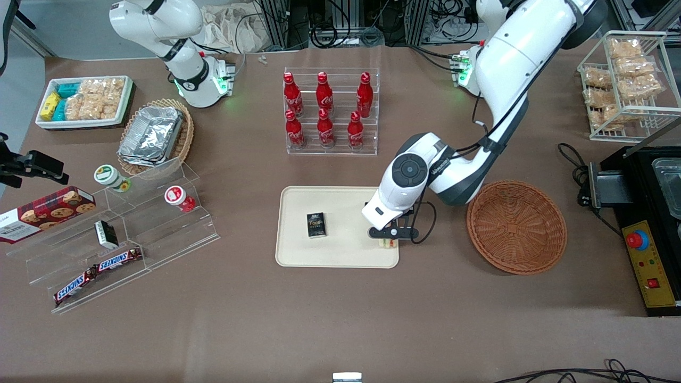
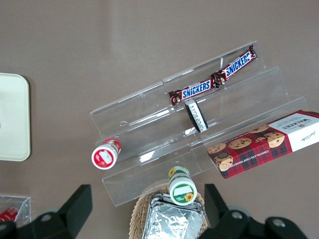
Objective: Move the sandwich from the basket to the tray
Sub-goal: 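Lower the sandwich onto the tray beside the black box and open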
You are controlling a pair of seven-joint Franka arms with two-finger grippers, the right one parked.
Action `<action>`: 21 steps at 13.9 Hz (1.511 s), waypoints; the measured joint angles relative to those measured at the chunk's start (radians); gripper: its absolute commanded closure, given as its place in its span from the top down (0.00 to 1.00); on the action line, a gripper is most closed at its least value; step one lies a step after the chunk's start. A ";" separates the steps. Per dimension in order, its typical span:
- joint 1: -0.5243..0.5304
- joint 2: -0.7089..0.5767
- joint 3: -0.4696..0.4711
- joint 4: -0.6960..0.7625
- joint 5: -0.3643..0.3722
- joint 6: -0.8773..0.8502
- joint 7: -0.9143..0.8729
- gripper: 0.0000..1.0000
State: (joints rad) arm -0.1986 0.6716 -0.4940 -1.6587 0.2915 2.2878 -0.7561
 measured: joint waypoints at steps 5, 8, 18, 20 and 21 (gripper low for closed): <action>-0.002 0.044 0.000 0.003 0.018 0.040 -0.001 0.26; -0.002 0.066 0.000 0.004 0.058 0.045 -0.022 0.30; -0.002 0.083 0.000 0.010 0.104 0.059 -0.036 0.99; -0.002 0.083 0.000 0.012 0.104 0.060 -0.037 0.99; -0.002 0.083 0.000 0.013 0.104 0.065 -0.038 0.99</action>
State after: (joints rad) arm -0.2009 0.7546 -0.4942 -1.6458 0.3959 2.3524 -0.7938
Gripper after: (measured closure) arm 0.004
